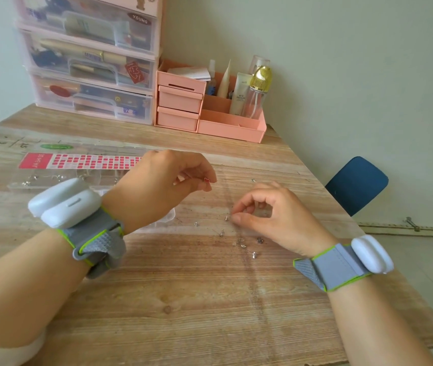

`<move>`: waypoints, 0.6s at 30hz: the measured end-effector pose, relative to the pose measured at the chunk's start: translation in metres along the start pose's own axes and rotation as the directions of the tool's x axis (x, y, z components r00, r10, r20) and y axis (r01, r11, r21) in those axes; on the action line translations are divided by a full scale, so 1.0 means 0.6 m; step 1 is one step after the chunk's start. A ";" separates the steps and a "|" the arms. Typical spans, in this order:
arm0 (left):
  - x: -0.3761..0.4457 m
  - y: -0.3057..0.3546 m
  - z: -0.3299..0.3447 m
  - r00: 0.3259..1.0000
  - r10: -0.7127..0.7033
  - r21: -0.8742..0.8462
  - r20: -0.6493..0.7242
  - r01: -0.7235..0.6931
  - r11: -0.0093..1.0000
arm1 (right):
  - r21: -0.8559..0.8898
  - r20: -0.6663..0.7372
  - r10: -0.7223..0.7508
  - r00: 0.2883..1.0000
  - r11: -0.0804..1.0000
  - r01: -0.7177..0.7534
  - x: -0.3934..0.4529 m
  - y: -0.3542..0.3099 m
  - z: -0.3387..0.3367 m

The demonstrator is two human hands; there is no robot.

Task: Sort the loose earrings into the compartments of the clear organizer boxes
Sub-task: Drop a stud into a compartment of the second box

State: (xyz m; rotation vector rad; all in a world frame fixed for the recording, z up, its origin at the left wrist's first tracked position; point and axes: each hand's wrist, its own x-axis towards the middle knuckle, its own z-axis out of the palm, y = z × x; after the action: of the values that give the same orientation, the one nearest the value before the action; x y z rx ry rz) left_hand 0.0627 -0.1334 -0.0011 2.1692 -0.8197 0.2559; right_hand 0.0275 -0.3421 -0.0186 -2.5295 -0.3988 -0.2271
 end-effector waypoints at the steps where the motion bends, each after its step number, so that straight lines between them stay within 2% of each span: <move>1: 0.000 0.000 0.000 1.000 -0.010 -0.007 -0.012 0.010 1.000 | -0.019 0.007 0.007 1.000 1.000 -0.007 0.000 0.000 0.001; 8: -0.004 0.000 0.002 0.998 -0.069 -0.021 -0.009 0.069 0.997 | -0.098 0.059 0.009 0.998 0.995 -0.003 0.003 -0.005 0.007; 10: -0.003 0.000 0.003 0.998 -0.061 -0.031 -0.016 0.061 0.998 | -0.085 0.019 -0.036 0.999 0.996 0.037 0.005 -0.006 0.008; 14: -0.004 0.000 0.006 0.997 -0.055 -0.105 -0.048 0.050 0.993 | 0.186 -0.133 -0.094 0.987 0.975 0.118 0.009 -0.022 0.002; 18: -0.007 0.003 0.007 0.994 -0.077 -0.193 -0.079 0.061 0.979 | 0.362 -0.195 -0.086 0.977 0.920 0.154 0.022 -0.040 -0.001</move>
State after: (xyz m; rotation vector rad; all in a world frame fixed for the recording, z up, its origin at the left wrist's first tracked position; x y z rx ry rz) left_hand 0.0583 -0.1354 -0.0048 1.9895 -0.6899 0.2245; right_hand 0.0319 -0.3200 -0.0027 -2.0919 -0.4785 -0.3805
